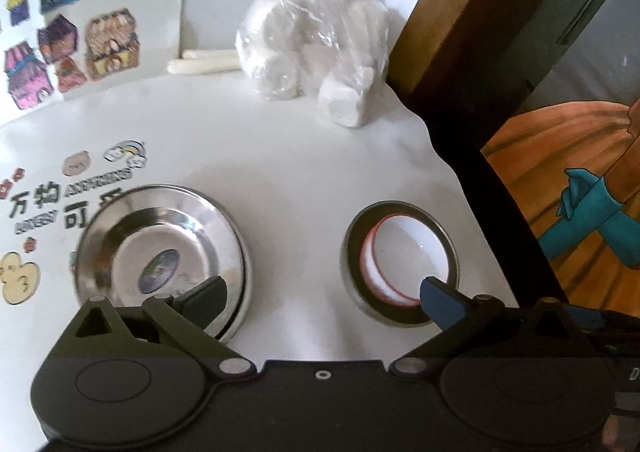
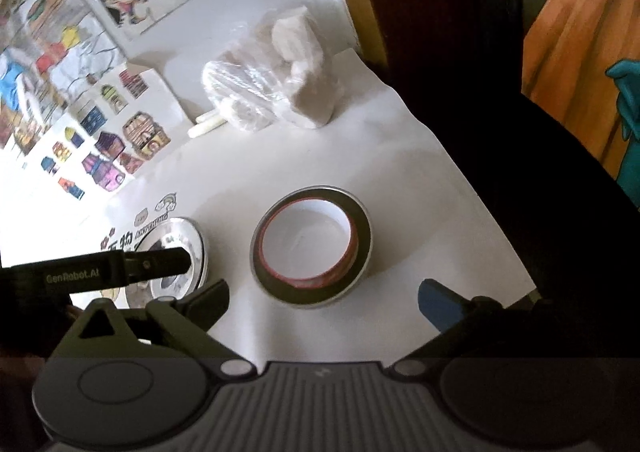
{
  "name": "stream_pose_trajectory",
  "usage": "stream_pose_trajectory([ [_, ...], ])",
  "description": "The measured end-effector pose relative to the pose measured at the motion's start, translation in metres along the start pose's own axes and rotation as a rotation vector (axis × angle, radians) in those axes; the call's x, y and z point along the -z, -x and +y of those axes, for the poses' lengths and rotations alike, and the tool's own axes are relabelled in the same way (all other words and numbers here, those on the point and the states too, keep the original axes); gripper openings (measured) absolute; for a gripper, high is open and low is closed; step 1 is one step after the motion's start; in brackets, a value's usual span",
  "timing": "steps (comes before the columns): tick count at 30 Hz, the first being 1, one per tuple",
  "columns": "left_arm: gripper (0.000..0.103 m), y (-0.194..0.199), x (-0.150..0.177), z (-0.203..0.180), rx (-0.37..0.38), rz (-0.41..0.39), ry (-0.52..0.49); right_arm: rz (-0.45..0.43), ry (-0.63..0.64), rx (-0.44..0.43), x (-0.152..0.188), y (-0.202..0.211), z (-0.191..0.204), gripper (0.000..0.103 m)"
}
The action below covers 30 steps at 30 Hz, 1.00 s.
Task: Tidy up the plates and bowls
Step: 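Open both grippers and lift them off the nested bowls, then move both grippers to the steel bowl rim and close on it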
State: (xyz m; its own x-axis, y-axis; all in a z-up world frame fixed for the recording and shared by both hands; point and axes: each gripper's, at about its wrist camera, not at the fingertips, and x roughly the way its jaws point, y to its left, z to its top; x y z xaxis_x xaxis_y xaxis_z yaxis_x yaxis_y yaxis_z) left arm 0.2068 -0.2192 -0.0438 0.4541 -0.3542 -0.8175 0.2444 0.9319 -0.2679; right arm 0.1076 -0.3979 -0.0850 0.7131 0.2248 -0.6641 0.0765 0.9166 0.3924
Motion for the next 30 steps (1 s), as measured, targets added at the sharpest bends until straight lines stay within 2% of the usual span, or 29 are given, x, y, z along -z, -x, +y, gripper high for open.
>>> stream_pose_trajectory([
  [3,0.102,0.007,0.006,0.001,-0.021,-0.024,-0.014,-0.014,0.026,0.011,0.006,0.007,0.003,0.103],
  [9,0.102,0.007,0.008,-0.001,-0.043,-0.012,-0.013,-0.004,0.008,0.040,0.004,0.006,-0.008,0.103],
  [17,0.102,-0.038,0.002,-0.009,-0.080,0.108,0.035,0.093,0.064,0.110,-0.010,-0.016,-0.040,0.103],
  [23,0.102,-0.067,-0.005,-0.016,-0.123,0.171,0.076,0.143,0.127,0.105,-0.039,-0.043,-0.061,0.103],
  [30,0.102,-0.088,-0.008,-0.014,-0.215,0.218,0.145,0.210,0.263,0.085,-0.065,-0.083,-0.068,0.103],
])
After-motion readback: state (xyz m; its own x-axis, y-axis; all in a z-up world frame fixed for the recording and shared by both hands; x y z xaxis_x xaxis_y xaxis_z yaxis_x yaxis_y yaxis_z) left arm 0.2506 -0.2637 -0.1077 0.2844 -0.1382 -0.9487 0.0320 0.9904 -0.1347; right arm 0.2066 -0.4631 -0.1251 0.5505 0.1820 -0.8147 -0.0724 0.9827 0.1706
